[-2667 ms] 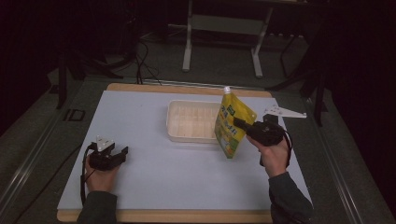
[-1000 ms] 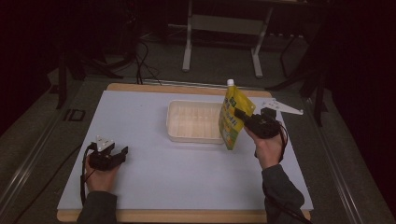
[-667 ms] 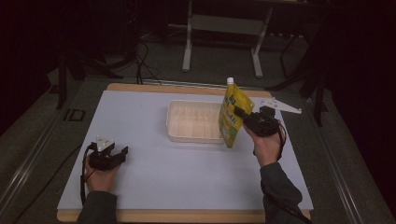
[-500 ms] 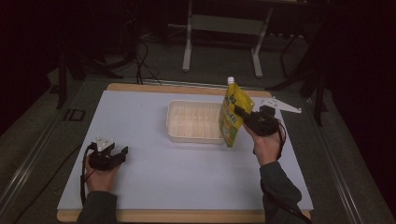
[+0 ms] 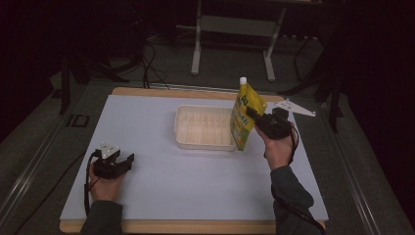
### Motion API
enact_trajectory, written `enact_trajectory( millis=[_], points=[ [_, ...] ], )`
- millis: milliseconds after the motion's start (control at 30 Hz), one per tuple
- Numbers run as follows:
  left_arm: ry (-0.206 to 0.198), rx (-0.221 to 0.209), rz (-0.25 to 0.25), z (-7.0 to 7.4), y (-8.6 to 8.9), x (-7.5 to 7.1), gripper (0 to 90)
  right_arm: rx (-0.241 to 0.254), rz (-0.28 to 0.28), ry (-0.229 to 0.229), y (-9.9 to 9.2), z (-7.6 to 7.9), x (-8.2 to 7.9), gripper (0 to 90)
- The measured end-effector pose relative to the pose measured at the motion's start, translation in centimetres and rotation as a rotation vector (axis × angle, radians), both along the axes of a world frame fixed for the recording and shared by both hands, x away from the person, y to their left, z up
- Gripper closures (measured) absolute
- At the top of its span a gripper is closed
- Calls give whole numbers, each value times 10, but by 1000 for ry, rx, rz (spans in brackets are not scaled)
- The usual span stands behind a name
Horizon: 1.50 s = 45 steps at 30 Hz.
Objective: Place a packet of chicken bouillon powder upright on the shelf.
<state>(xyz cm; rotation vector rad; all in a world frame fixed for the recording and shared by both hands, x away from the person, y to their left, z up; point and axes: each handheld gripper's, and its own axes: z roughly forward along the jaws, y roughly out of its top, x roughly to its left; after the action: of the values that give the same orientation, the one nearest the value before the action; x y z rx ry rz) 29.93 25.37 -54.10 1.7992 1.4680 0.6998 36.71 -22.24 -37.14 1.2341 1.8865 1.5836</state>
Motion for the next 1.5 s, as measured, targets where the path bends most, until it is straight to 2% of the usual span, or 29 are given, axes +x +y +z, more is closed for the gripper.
enact_trajectory(
  millis=[667, 900, 1067, 1333, 1500],
  points=[
    [0, -1, 1, 0, 0, 0, 417, -22, -48, -28, 13, -7, 16, 900],
    [-3, 1, 0, 0, 0, 0, 416, -17, -94, -50, 15, -9, 20, 900],
    [-2, 0, 0, 0, 0, 0, 415, -14, -109, -46, 16, -11, 25, 900],
    [-2, 0, 0, 0, 0, 0, 415, -32, -129, -43, 20, -19, 31, 900],
    [-2, 0, 0, 0, 0, 0, 415, -40, -161, -59, 22, -27, 33, 900]
  ],
)
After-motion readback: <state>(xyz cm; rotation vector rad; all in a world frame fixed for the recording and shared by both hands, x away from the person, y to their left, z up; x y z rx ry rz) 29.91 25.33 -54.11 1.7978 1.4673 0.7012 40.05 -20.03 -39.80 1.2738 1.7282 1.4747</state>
